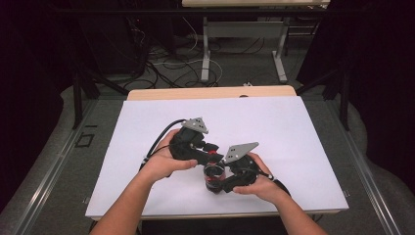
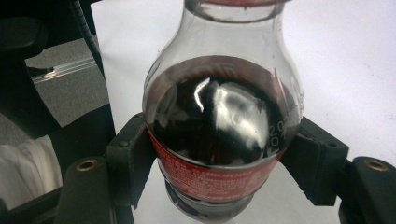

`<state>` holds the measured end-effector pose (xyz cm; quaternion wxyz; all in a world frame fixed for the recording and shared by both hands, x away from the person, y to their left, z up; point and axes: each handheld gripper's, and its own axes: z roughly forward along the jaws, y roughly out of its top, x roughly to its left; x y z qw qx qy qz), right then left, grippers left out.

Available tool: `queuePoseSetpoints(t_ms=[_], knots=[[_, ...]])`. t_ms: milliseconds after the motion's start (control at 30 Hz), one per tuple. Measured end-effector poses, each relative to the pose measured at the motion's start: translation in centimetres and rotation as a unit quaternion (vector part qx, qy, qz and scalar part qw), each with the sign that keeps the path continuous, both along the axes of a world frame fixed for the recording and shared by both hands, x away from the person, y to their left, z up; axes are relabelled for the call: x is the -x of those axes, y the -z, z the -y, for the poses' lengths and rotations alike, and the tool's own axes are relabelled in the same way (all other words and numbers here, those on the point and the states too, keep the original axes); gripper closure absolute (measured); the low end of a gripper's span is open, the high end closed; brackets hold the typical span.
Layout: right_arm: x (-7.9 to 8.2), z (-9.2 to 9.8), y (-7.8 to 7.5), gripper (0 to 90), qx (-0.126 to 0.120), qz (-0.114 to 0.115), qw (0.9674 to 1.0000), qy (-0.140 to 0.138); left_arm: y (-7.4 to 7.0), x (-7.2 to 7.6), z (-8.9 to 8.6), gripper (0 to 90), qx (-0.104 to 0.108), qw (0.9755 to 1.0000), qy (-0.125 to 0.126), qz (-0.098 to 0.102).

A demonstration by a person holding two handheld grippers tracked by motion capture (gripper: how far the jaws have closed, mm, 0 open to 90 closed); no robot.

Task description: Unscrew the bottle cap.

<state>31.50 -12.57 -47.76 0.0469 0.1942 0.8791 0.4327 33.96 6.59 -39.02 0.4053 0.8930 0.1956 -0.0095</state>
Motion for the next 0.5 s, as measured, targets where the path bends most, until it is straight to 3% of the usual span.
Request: queuePoseSetpoints(t_ms=[100, 167, 200, 300, 333, 367, 433, 467, 500], knots=[[0.0, 0.0, 0.0, 30.5, 0.001, 0.002, 1.0, 0.01, -0.1, 0.1, 0.1, 61.3, -0.004, 0.9999, -0.011, -0.001], [0.0, 0.0, 0.0, 30.5, 0.003, 0.005, 0.9998, 0.017, -0.1, 0.3, 0.4, 61.4, -0.001, 0.9986, -0.051, -0.012], [0.0, -0.1, 0.0, 30.5, 0.002, 0.01, 0.9996, 0.025, -0.1, 0.3, 0.4, 61.4, -0.001, 0.9986, -0.051, -0.012], [0.0, -0.1, 0.0, 30.5, 0.009, 0.016, 0.9988, 0.044, -0.2, 0.6, 1.0, 61.4, -0.008, 0.9916, -0.125, -0.03], [0.0, -0.1, 0.0, 30.5, 0.012, 0.018, 0.9985, 0.05, -0.2, 0.6, 1.0, 61.4, -0.008, 0.9916, -0.125, -0.03], [0.0, -0.1, 0.1, 30.5, 0.014, 0.022, 0.9981, 0.056, -0.1, 0.8, 1.3, 61.4, -0.005, 0.9883, -0.149, -0.032], [0.0, -0.2, 0.1, 30.4, 0.021, 0.027, 0.9974, 0.064, -0.1, 0.9, 1.7, 61.4, -0.007, 0.9783, -0.203, -0.042], [0.0, -0.3, 0.1, 30.5, 0.023, 0.034, 0.9965, 0.073, -0.1, 0.9, 1.7, 61.4, -0.007, 0.9783, -0.203, -0.042], [0.1, -0.4, 0.1, 30.5, 0.029, 0.038, 0.9954, 0.082, -0.2, 1.0, 1.9, 61.4, -0.01, 0.9746, -0.219, -0.047]])
